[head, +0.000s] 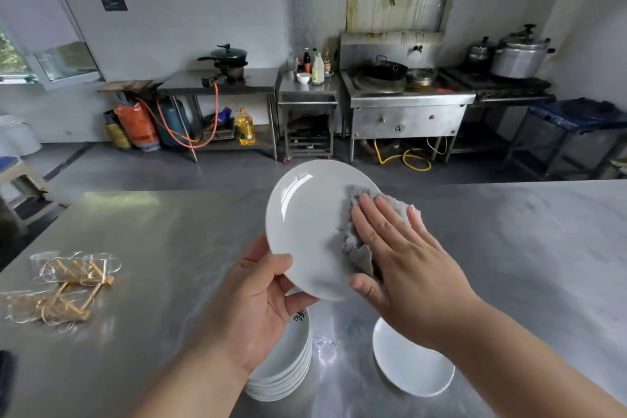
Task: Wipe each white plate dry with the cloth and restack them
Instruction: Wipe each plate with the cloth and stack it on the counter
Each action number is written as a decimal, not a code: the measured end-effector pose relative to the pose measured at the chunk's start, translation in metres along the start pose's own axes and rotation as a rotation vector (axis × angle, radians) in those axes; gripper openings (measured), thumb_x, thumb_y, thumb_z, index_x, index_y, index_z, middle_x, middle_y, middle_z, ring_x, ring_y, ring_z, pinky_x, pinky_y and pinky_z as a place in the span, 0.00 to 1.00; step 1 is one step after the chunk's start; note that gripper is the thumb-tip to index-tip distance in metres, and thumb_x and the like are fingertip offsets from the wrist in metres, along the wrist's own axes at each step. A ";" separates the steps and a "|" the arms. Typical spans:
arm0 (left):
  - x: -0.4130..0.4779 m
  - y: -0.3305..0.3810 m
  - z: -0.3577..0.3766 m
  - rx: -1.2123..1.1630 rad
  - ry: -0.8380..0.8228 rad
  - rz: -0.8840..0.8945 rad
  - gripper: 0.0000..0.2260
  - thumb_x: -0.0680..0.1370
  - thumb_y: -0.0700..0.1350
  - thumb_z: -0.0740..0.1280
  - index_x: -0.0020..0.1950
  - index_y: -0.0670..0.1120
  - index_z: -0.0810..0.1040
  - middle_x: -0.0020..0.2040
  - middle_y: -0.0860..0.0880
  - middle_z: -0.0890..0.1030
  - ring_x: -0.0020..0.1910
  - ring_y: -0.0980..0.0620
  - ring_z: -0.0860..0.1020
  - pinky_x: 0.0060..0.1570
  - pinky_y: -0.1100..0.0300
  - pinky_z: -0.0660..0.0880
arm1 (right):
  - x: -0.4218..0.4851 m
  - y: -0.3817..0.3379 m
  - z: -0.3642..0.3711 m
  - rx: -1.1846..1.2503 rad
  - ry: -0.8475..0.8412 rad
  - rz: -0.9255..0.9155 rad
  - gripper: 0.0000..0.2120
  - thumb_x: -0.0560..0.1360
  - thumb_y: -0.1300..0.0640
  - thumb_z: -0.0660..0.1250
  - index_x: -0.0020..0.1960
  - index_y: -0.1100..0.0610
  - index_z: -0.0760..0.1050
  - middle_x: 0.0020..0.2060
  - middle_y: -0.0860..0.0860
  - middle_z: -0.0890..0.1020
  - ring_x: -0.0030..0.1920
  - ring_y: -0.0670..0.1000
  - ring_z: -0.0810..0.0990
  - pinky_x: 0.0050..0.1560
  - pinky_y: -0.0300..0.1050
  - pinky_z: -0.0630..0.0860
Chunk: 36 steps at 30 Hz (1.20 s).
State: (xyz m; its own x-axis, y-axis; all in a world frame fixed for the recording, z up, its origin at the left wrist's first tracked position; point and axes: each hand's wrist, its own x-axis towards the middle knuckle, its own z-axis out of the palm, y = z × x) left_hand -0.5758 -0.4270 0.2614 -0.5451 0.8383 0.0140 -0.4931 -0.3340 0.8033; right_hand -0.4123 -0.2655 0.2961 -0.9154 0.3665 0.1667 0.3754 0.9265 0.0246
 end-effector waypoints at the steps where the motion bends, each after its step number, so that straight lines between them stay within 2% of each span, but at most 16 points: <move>1: 0.001 0.001 0.002 -0.001 -0.008 0.011 0.21 0.71 0.41 0.72 0.63 0.49 0.86 0.59 0.41 0.85 0.51 0.45 0.83 0.45 0.45 0.85 | 0.000 -0.003 -0.002 0.023 0.010 0.015 0.49 0.74 0.23 0.31 0.84 0.53 0.37 0.83 0.49 0.37 0.82 0.50 0.33 0.83 0.55 0.40; 3: 0.003 0.002 0.007 -0.005 -0.010 0.022 0.20 0.73 0.39 0.70 0.64 0.49 0.85 0.60 0.40 0.85 0.51 0.44 0.84 0.42 0.49 0.85 | -0.007 -0.021 0.002 0.102 0.040 -0.026 0.50 0.76 0.23 0.35 0.84 0.58 0.44 0.84 0.54 0.43 0.84 0.55 0.39 0.83 0.57 0.45; 5: 0.005 0.002 0.010 0.005 0.014 0.028 0.19 0.75 0.39 0.67 0.63 0.50 0.86 0.59 0.40 0.86 0.48 0.47 0.87 0.37 0.56 0.84 | -0.021 -0.043 0.015 0.158 0.053 -0.115 0.50 0.77 0.24 0.40 0.84 0.61 0.48 0.84 0.57 0.48 0.84 0.57 0.44 0.83 0.58 0.50; 8: 0.004 -0.001 0.009 0.035 0.054 0.028 0.19 0.74 0.40 0.67 0.62 0.52 0.86 0.60 0.42 0.87 0.48 0.49 0.87 0.39 0.57 0.83 | -0.032 -0.051 0.027 0.181 0.014 -0.186 0.51 0.77 0.23 0.40 0.84 0.60 0.51 0.84 0.57 0.51 0.84 0.56 0.47 0.83 0.56 0.53; 10: 0.003 -0.003 0.004 0.028 0.056 0.009 0.19 0.74 0.39 0.67 0.61 0.52 0.87 0.59 0.43 0.87 0.49 0.49 0.87 0.41 0.52 0.85 | -0.025 -0.035 0.022 0.132 -0.020 -0.177 0.50 0.76 0.23 0.37 0.84 0.60 0.47 0.84 0.57 0.47 0.84 0.56 0.43 0.83 0.58 0.50; 13: 0.000 -0.004 0.002 0.023 0.015 0.003 0.20 0.72 0.40 0.72 0.64 0.50 0.85 0.58 0.43 0.87 0.49 0.48 0.87 0.43 0.47 0.85 | -0.008 -0.008 0.010 0.008 -0.073 0.019 0.50 0.71 0.23 0.27 0.81 0.56 0.30 0.81 0.55 0.30 0.81 0.54 0.27 0.82 0.55 0.38; 15: 0.000 -0.004 0.006 -0.002 -0.022 0.007 0.22 0.72 0.42 0.72 0.66 0.49 0.84 0.54 0.44 0.87 0.46 0.50 0.87 0.44 0.47 0.85 | -0.004 -0.006 0.007 0.010 -0.075 0.083 0.50 0.70 0.23 0.25 0.81 0.57 0.28 0.80 0.55 0.27 0.79 0.54 0.23 0.81 0.55 0.36; 17: 0.004 -0.004 0.012 -0.015 -0.008 0.006 0.21 0.71 0.43 0.73 0.65 0.48 0.84 0.54 0.43 0.87 0.45 0.49 0.87 0.41 0.50 0.84 | -0.010 -0.022 0.009 0.091 -0.038 -0.012 0.52 0.73 0.23 0.28 0.83 0.59 0.34 0.81 0.58 0.32 0.81 0.56 0.28 0.82 0.58 0.40; 19: 0.007 -0.005 0.016 0.003 0.033 0.017 0.19 0.70 0.42 0.73 0.62 0.50 0.86 0.53 0.43 0.87 0.42 0.51 0.86 0.36 0.57 0.83 | -0.021 -0.045 0.017 0.224 0.001 -0.157 0.51 0.75 0.23 0.34 0.84 0.60 0.43 0.84 0.59 0.41 0.84 0.58 0.37 0.83 0.59 0.47; 21: 0.007 -0.006 0.016 0.019 0.040 0.024 0.17 0.72 0.41 0.72 0.60 0.48 0.86 0.50 0.43 0.88 0.42 0.51 0.87 0.38 0.59 0.83 | -0.031 -0.060 0.024 0.276 0.054 -0.232 0.50 0.76 0.25 0.35 0.84 0.60 0.51 0.84 0.58 0.51 0.84 0.58 0.47 0.82 0.58 0.53; 22: 0.006 -0.005 0.014 0.022 0.026 0.016 0.17 0.73 0.40 0.71 0.61 0.48 0.86 0.52 0.41 0.88 0.46 0.49 0.87 0.41 0.56 0.84 | -0.031 -0.060 0.024 0.277 0.058 -0.249 0.49 0.77 0.25 0.35 0.84 0.60 0.53 0.84 0.57 0.53 0.84 0.57 0.49 0.82 0.57 0.55; 24: 0.004 -0.004 0.012 0.046 0.017 -0.009 0.21 0.72 0.41 0.72 0.65 0.48 0.84 0.58 0.39 0.86 0.51 0.46 0.86 0.46 0.51 0.84 | -0.025 -0.046 0.021 0.253 0.046 -0.274 0.48 0.76 0.25 0.36 0.85 0.57 0.46 0.84 0.54 0.47 0.84 0.54 0.43 0.83 0.57 0.51; 27: 0.002 -0.005 0.014 0.098 -0.010 -0.071 0.26 0.69 0.44 0.74 0.68 0.49 0.83 0.59 0.39 0.85 0.51 0.42 0.82 0.43 0.49 0.84 | -0.008 -0.020 0.011 0.186 0.020 -0.221 0.49 0.75 0.24 0.36 0.84 0.57 0.40 0.83 0.55 0.38 0.83 0.54 0.34 0.83 0.57 0.46; 31: -0.003 -0.011 0.028 0.185 -0.100 -0.132 0.22 0.70 0.44 0.72 0.65 0.46 0.84 0.57 0.37 0.84 0.51 0.44 0.83 0.45 0.46 0.83 | 0.012 -0.013 -0.002 0.217 0.155 -0.228 0.47 0.78 0.26 0.40 0.85 0.58 0.47 0.84 0.56 0.44 0.84 0.57 0.39 0.83 0.61 0.47; 33: -0.003 -0.011 0.033 0.213 -0.095 -0.111 0.21 0.70 0.44 0.73 0.63 0.45 0.84 0.56 0.36 0.85 0.50 0.44 0.85 0.45 0.45 0.83 | 0.020 -0.008 -0.009 0.241 0.215 -0.184 0.46 0.79 0.27 0.38 0.85 0.59 0.47 0.84 0.56 0.43 0.84 0.57 0.38 0.83 0.62 0.47; 36: 0.002 -0.009 0.037 0.225 -0.075 -0.069 0.21 0.69 0.45 0.73 0.63 0.47 0.85 0.53 0.38 0.86 0.48 0.45 0.84 0.44 0.45 0.84 | 0.018 -0.009 -0.012 0.312 0.199 -0.176 0.46 0.79 0.27 0.38 0.84 0.60 0.45 0.84 0.57 0.42 0.84 0.57 0.38 0.82 0.63 0.47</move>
State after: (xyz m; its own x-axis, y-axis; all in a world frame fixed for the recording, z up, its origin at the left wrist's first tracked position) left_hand -0.5476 -0.4070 0.2763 -0.4589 0.8884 -0.0082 -0.3597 -0.1774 0.9161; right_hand -0.4310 -0.2685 0.3103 -0.9044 0.2044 0.3744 0.1253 0.9663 -0.2250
